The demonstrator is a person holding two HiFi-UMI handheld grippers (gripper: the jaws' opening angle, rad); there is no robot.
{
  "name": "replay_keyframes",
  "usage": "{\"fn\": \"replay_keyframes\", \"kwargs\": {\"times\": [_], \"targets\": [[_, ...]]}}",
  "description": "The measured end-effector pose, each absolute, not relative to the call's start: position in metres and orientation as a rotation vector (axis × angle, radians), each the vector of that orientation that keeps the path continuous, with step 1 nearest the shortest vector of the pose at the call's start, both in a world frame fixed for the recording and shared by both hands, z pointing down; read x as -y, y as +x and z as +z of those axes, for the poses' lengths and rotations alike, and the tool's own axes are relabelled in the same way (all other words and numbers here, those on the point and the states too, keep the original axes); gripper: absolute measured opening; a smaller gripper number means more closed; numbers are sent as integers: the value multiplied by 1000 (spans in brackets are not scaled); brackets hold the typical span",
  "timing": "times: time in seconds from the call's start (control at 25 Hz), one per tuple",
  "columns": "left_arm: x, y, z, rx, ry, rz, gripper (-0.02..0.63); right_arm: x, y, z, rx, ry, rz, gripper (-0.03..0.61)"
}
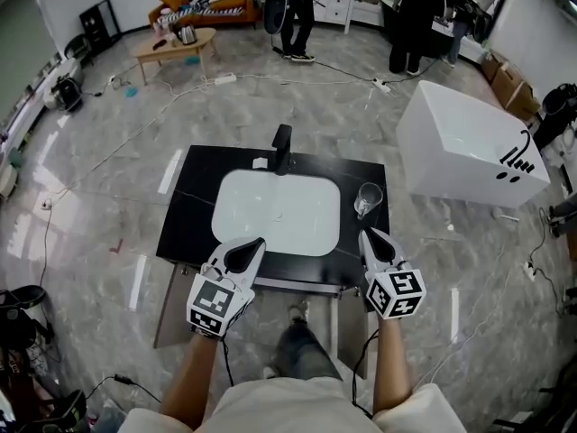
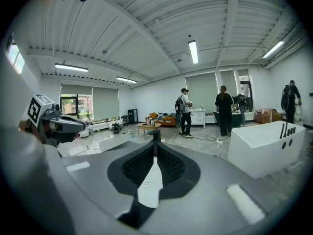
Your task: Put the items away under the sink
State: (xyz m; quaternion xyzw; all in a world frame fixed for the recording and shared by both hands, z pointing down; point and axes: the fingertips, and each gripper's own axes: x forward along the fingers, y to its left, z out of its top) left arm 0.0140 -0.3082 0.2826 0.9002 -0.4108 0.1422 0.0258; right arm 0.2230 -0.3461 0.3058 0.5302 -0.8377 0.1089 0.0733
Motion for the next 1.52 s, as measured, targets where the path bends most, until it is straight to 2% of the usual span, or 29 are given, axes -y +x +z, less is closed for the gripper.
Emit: {"fn": "replay_keyframes", "kwargs": {"times": [0.68,1.0,1.52], "targets": [[367,80,346,1120,2740,513,5,399,264,383,2388,1626,496,57],[391,108,360,1063,2746,524,5,418,285,413,2336,1647,534,96],[397,113,393,1025,2692,599,5,456,296,494,2350,1572,622,133]]}}
